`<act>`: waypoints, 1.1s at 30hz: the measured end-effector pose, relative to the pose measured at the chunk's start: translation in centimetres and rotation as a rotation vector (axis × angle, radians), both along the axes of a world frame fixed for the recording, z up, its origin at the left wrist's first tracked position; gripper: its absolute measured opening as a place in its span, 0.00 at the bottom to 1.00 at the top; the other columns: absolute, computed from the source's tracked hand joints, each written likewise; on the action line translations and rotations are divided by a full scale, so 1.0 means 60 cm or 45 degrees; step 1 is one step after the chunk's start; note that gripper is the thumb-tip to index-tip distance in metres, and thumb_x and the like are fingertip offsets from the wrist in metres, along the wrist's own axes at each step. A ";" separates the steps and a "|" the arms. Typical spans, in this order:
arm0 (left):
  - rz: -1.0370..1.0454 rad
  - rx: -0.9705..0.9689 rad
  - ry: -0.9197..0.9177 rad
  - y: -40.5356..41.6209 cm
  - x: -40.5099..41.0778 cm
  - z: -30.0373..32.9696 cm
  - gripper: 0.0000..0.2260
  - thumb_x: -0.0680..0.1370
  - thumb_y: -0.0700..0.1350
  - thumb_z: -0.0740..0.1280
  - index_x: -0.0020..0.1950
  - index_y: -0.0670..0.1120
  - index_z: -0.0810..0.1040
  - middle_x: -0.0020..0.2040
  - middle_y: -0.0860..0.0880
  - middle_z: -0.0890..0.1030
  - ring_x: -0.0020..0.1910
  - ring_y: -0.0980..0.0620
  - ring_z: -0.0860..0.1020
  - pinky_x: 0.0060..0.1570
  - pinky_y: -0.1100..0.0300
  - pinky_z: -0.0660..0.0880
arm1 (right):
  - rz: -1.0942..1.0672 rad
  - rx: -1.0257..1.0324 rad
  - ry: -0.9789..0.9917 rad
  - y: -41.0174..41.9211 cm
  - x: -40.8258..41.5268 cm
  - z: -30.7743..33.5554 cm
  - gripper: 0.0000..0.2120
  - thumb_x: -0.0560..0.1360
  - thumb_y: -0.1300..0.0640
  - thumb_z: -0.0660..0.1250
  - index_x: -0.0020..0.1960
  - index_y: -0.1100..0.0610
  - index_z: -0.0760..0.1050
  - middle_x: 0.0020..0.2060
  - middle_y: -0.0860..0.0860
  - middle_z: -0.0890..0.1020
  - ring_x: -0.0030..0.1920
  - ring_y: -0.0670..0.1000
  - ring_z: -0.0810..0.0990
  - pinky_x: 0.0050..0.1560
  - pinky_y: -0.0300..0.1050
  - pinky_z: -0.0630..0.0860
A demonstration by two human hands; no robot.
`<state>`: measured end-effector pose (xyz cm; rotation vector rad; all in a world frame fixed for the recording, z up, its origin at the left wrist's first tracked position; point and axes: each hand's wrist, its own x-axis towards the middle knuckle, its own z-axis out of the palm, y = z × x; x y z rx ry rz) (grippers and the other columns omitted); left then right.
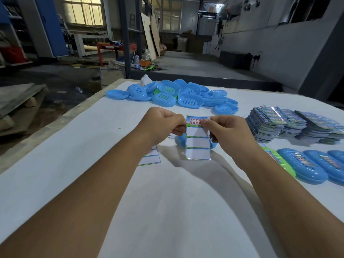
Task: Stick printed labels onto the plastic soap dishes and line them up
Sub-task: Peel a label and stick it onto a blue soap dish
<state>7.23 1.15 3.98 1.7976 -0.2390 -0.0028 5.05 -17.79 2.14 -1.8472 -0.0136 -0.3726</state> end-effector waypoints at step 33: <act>-0.081 0.202 -0.356 -0.013 0.003 -0.020 0.06 0.74 0.43 0.71 0.37 0.50 0.84 0.35 0.54 0.85 0.38 0.59 0.84 0.41 0.70 0.77 | 0.065 -0.242 -0.040 0.015 -0.022 0.012 0.10 0.73 0.48 0.75 0.36 0.50 0.86 0.32 0.54 0.85 0.31 0.46 0.75 0.25 0.38 0.69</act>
